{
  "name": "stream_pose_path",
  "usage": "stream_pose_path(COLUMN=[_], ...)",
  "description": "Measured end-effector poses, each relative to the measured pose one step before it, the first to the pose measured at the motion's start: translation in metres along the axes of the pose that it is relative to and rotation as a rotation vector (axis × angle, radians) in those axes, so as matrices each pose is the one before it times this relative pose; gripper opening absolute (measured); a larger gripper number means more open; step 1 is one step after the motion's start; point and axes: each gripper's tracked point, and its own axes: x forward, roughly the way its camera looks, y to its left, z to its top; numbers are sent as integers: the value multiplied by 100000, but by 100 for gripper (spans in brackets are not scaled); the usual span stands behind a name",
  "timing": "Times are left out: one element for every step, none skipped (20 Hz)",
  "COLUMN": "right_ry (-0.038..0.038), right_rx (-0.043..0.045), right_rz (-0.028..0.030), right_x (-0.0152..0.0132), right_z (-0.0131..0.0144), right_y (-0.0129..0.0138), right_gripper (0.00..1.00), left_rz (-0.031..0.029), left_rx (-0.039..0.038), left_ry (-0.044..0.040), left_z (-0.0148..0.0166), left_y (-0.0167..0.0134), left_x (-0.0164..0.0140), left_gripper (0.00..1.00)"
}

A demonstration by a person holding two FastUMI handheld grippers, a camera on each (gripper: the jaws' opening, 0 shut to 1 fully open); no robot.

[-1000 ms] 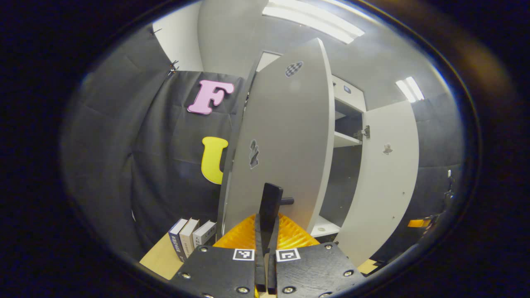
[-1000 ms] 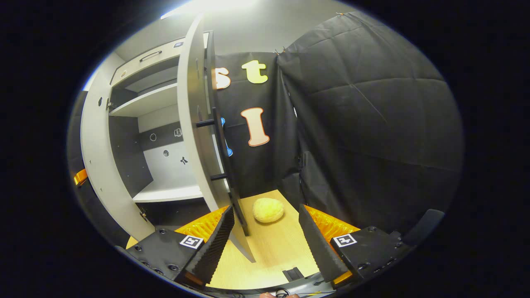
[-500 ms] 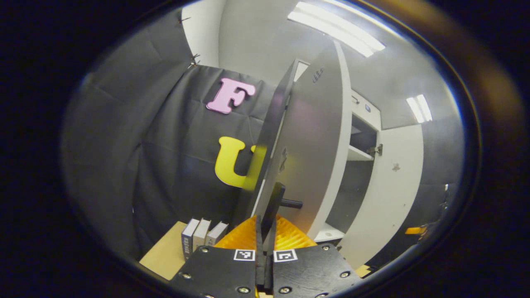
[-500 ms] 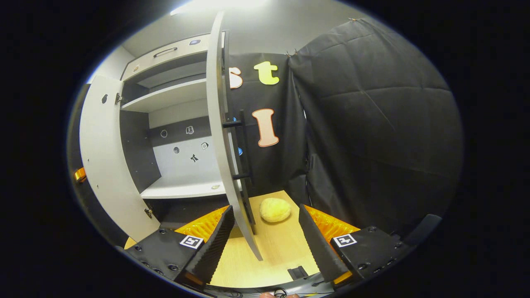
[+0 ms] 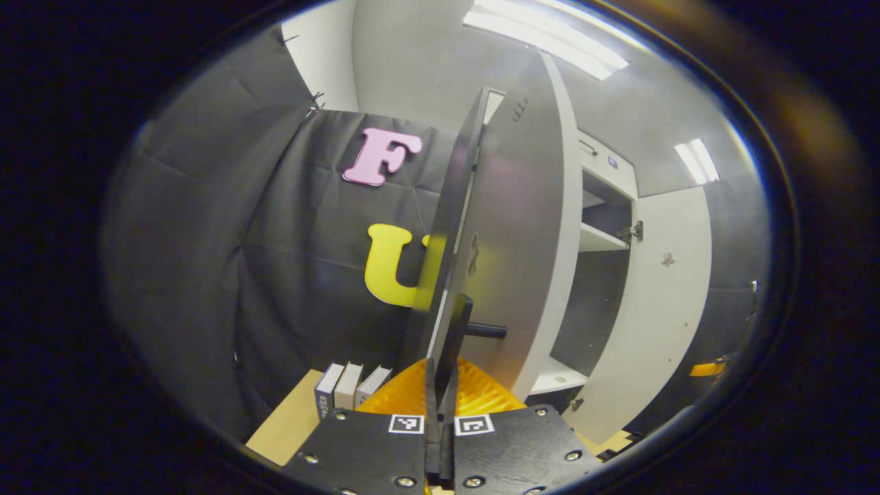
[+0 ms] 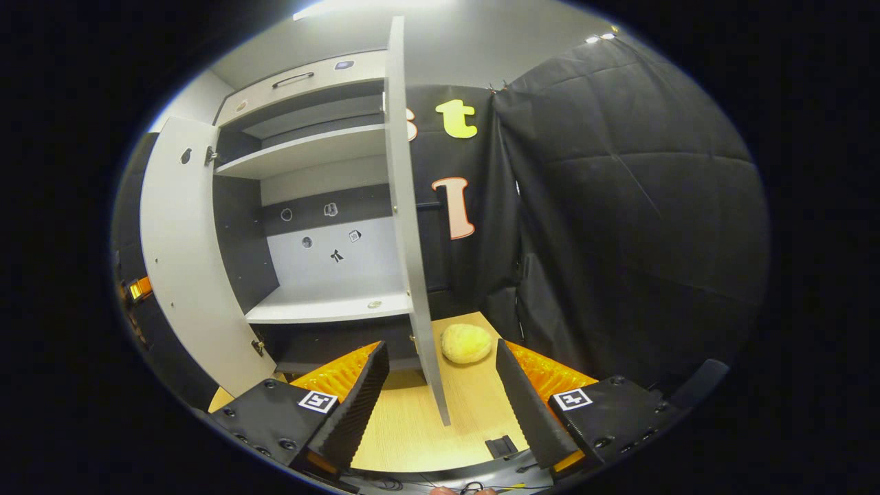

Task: Open the right door of the double-door shoe cabinet with the right hand, and open the left door with the left hand.

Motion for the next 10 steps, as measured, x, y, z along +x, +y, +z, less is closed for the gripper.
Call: stream_pose_path(right_ry=[-291, 17, -419, -943, -784, -392, -872, -1967, -2343, -2135], right_rx=[484, 1025, 1200, 586, -240, -976, -1539, -1582, -1641, -1398], right_rz=[1060, 1346, 1925, 1431, 408, -473, -125, 756, 1285, 1455], right_x=[131, 426, 546, 641, 451, 145, 133, 34, 84, 268], right_z=[135, 22, 167, 355, 264, -115, 321, 437, 478, 276], right_y=[214, 299, 336, 129, -154, -300, -187, 209, 225, 306], right_gripper=[98, 98, 98, 98, 98, 98, 98, 98, 98, 98], left_rz=[1433, 1550, 1431, 1599, 1946, 2195, 2737, 3191, 3207, 2739], left_rx=[929, 740, 231, -181, -96, 420, 938, 1694, 2124, 2599], left_ry=[306, 812, 563, -116, 9, 501, 240, 25, 467, 60], left_z=[-123, -67, -2, 183, 280, 227, 56, 313, 472, 463], left_y=[-244, -34, -60, 84, 238, 105, 148, 122, 69, 41], left_x=[12, -78, -64, -257, -103, -342, -83, -360, -345, -359], left_gripper=[1, 1, 1, 1, 1, 1, 1, 1, 1, 2])
